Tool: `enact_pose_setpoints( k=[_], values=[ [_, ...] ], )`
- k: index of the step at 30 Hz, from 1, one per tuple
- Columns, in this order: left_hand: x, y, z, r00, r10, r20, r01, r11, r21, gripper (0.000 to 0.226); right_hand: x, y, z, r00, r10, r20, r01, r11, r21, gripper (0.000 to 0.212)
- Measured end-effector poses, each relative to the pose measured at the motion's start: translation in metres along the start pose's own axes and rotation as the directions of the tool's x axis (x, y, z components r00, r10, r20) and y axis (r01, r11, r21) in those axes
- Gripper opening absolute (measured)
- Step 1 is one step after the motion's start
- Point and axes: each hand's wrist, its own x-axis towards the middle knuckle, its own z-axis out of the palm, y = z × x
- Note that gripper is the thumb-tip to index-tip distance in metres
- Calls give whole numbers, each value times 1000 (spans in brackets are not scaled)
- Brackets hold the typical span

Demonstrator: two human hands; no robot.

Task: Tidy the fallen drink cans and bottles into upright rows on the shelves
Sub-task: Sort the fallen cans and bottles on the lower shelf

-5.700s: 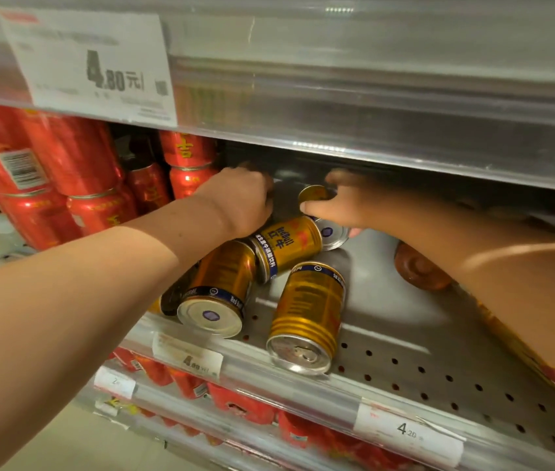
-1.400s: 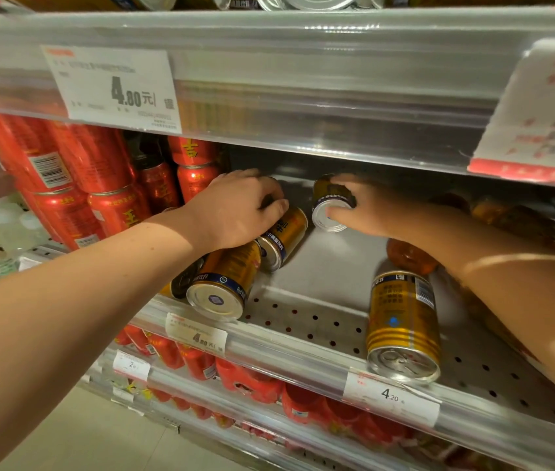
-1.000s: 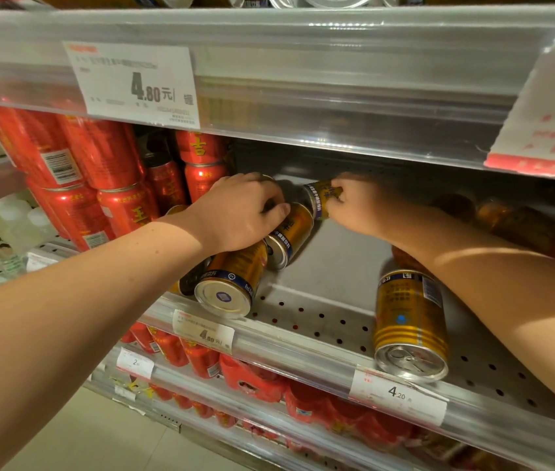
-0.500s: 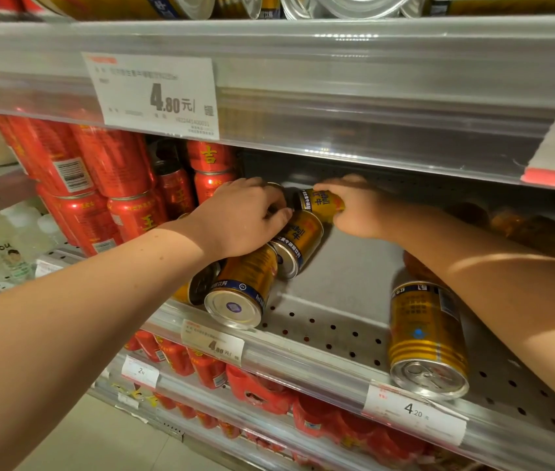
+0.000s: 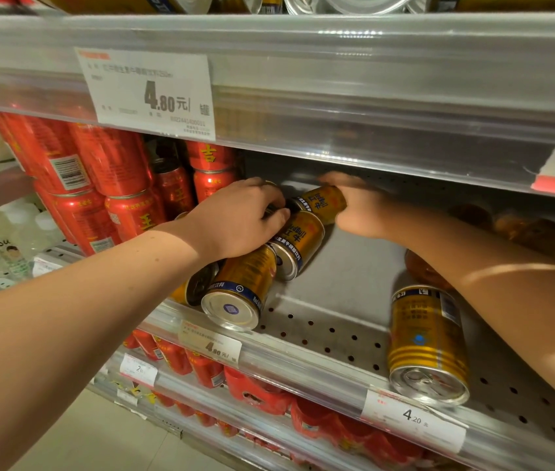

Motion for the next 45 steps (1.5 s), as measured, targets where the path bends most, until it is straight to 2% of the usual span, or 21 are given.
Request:
enact_pose_setpoints(
  k=[5, 10, 11, 14, 16, 18, 20, 22, 24, 25, 27, 29, 30, 32, 34, 38, 40, 42, 45],
  values=[
    [2, 7, 0, 1000, 4, -2, -4, 1000, 0, 42, -1, 1, -4, 1000, 12, 11, -11, 998, -69, 51],
    [-2, 12, -3, 1000, -10, 10, 11, 1000, -9, 43, -15, 5, -8, 997, 56, 45, -54, 997, -48, 52],
    [-5, 14, -5, 1000, -8, 6, 8, 1000, -25, 43, -20, 4, -10, 996, 78, 34, -76, 996, -44, 47],
    [-19, 27, -8, 999, -32, -42, 26, 990, -138, 38, -46, 6, -17, 982, 161, -101, -159, 987, 28, 7],
    [-34, 45, -5, 991, -82, -103, 55, 968, -243, 31, -73, 2, -25, 969, 212, -124, -199, 974, 109, 19],
    [-52, 72, 3, 981, -126, -145, 69, 936, -345, 25, -101, 1, -35, 959, 265, -96, -250, 957, 146, 23],
    [-69, 104, 10, 967, -183, -179, 77, 875, -478, 20, -129, 1, -43, 945, 324, -47, -307, 927, 217, 35],
    [-86, 135, 17, 945, -270, -185, 118, 808, -577, 13, -153, 6, -48, 935, 345, -85, -303, 900, 314, 30],
    [-104, 163, 28, 941, -323, -99, 187, 742, -644, 19, -176, 9, -47, 898, 386, -210, -261, 853, 452, 23],
    [-113, 177, 35, 944, -328, -44, 227, 736, -638, 29, -189, 11, -44, 881, 405, -244, -224, 813, 538, 23],
    [-129, 200, 46, 943, -333, -3, 286, 816, -503, 49, -217, 10, -31, 868, 410, -279, -127, 727, 675, 34],
    [-134, 214, 51, 947, -321, -27, 292, 892, -345, 64, -245, 9, -17, 890, 370, -266, -99, 727, 680, 38],
    [-133, 217, 51, 948, -316, -42, 287, 904, -318, 67, -255, 8, -12, 906, 352, -234, -123, 750, 650, 38],
    [-128, 219, 48, 945, -320, -65, 280, 897, -343, 63, -267, 6, -1, 927, 326, -183, -153, 778, 610, 38],
    [-125, 216, 44, 942, -329, -68, 280, 881, -381, 60, -270, -1, 6, 937, 324, -133, -174, 761, 625, 40],
    [-125, 188, 39, 958, -279, -60, 248, 919, -305, 62, -262, -16, 18, 921, 362, -143, -196, 749, 633, 44],
    [-124, 163, 35, 975, -216, -41, 203, 956, -212, 69, -252, -20, 23, 904, 406, -134, -245, 749, 616, 51],
    [-121, 141, 31, 988, -150, -23, 148, 988, -48, 70, -239, -27, 29, 888, 453, -83, -320, 736, 596, 57],
    [-119, 121, 24, 999, -48, -4, 48, 989, 139, 70, -223, -41, 41, 868, 495, -50, -373, 713, 594, 56]
  ],
)
